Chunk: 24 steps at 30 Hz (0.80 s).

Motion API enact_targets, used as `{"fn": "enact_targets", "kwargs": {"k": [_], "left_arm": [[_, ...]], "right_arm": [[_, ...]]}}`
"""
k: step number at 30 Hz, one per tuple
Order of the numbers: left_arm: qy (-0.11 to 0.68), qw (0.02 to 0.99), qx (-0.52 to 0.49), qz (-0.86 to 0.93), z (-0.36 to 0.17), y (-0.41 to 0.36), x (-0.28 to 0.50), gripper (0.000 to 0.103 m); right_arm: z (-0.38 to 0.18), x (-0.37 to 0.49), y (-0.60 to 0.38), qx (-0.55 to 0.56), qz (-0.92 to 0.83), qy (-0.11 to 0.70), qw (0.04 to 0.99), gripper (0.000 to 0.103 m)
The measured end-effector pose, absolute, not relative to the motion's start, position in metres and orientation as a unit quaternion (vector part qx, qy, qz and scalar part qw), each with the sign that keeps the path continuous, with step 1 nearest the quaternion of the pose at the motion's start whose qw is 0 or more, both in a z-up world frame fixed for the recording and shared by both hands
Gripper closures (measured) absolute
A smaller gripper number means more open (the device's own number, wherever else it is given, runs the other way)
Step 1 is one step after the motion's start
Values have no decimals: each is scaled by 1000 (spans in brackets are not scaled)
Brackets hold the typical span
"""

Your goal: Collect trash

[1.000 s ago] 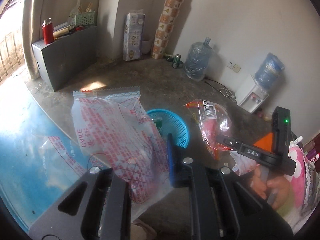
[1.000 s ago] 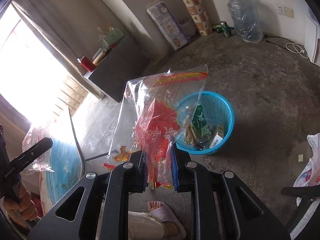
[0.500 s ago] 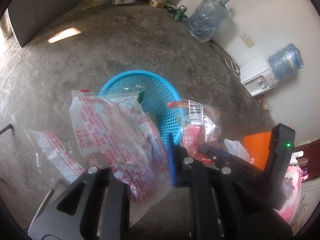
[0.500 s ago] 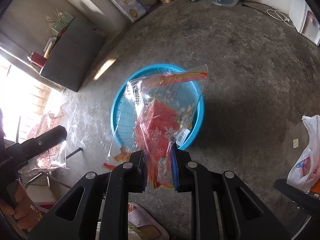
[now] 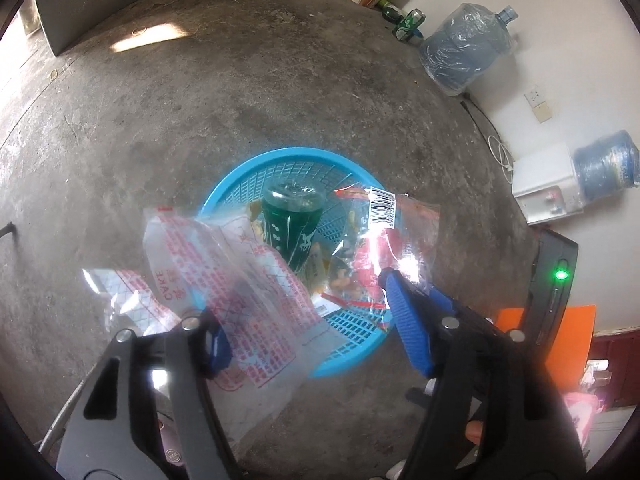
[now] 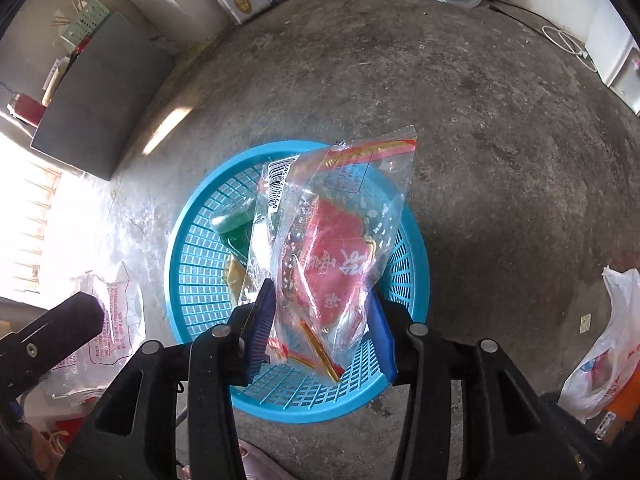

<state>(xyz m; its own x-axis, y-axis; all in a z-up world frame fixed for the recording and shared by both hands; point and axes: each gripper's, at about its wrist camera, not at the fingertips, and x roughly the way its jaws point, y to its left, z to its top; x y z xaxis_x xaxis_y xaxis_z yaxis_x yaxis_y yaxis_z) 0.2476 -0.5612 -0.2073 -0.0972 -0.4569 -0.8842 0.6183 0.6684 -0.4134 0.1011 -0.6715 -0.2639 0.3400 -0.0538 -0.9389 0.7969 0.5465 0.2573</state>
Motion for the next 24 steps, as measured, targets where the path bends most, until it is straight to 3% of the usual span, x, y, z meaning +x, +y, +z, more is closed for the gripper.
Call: {"fn": "enact_targets", "kwargs": {"k": [7,16,24], "left_arm": [[595,664,39,-451,-186,-564,242,25],[593,650,-3,-476,-156,-552,240,23],[509,677,-45,-530,-55,-492,201,23]], "right_arm": [[-262,104,-669,341,-297,500,739,38],[-233,71,-679,365,-315,446,754,36],[-183,15,-664,381,-312,393,777,36]]}}
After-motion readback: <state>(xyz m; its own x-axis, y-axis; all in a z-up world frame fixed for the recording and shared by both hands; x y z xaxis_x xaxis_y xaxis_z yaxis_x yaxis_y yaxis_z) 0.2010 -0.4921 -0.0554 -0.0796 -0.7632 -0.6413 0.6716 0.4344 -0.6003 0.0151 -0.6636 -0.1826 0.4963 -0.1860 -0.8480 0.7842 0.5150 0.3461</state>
